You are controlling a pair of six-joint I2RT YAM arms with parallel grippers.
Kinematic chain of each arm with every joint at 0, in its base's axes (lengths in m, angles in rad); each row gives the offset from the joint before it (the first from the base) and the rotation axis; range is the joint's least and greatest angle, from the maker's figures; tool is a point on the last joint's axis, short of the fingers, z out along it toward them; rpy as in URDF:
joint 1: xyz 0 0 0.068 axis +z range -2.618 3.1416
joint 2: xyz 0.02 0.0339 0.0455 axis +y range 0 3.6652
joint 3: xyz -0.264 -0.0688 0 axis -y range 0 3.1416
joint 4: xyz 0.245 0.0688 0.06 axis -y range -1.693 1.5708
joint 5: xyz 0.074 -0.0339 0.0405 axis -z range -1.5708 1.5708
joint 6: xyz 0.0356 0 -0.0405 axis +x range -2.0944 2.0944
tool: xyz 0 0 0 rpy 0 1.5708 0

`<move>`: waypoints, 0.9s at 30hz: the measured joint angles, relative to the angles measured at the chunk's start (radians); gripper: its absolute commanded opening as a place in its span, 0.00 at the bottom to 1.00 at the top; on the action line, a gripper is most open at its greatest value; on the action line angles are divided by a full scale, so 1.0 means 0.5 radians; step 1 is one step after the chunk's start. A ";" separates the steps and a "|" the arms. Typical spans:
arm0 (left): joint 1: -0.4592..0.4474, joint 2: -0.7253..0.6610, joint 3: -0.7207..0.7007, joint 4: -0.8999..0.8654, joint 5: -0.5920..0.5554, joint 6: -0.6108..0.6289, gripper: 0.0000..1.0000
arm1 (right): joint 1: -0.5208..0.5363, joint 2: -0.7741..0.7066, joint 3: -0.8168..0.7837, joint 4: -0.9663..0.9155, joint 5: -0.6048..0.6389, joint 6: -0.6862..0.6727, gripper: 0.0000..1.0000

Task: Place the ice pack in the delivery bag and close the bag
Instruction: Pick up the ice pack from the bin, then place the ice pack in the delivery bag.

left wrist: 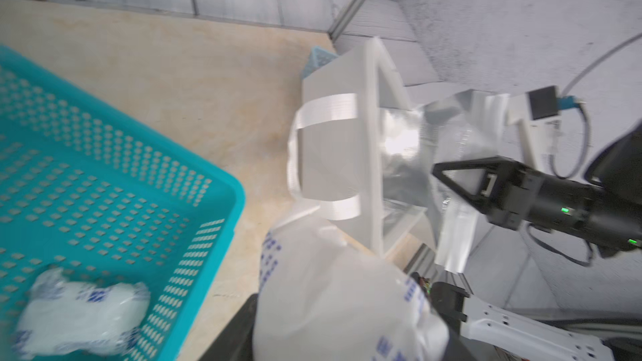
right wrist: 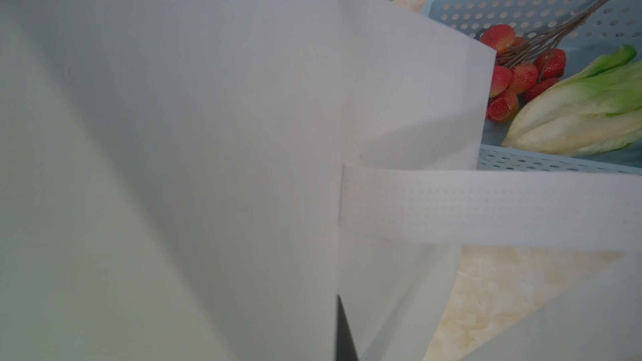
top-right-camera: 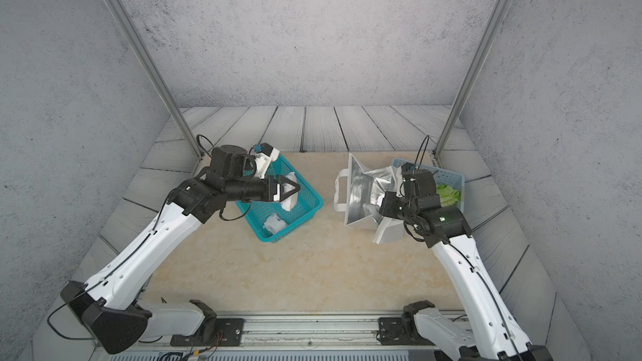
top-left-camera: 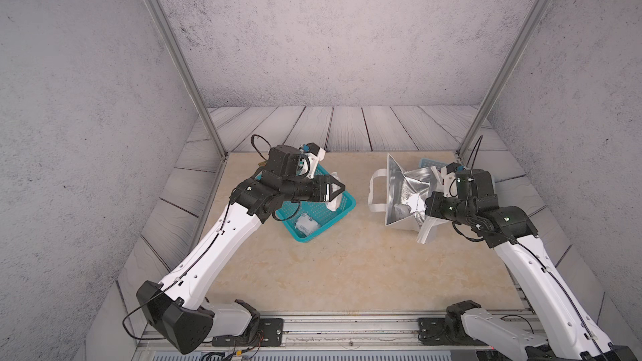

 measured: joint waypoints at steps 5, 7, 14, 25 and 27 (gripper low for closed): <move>-0.244 0.001 0.068 0.105 -0.002 -0.035 0.13 | 0.000 -0.019 -0.018 0.024 -0.018 0.014 0.00; -0.325 0.014 0.103 0.116 -0.015 -0.049 0.13 | 0.000 -0.024 -0.019 0.027 -0.021 0.014 0.00; -0.504 0.156 0.253 0.194 -0.068 -0.047 0.13 | 0.000 -0.025 -0.021 0.056 -0.060 0.027 0.00; -0.623 0.469 0.423 0.189 -0.163 0.036 0.13 | 0.000 -0.082 -0.061 0.079 -0.085 0.056 0.00; -0.636 0.519 0.434 0.198 -0.192 0.058 0.13 | 0.000 -0.082 -0.061 0.079 -0.085 0.056 0.00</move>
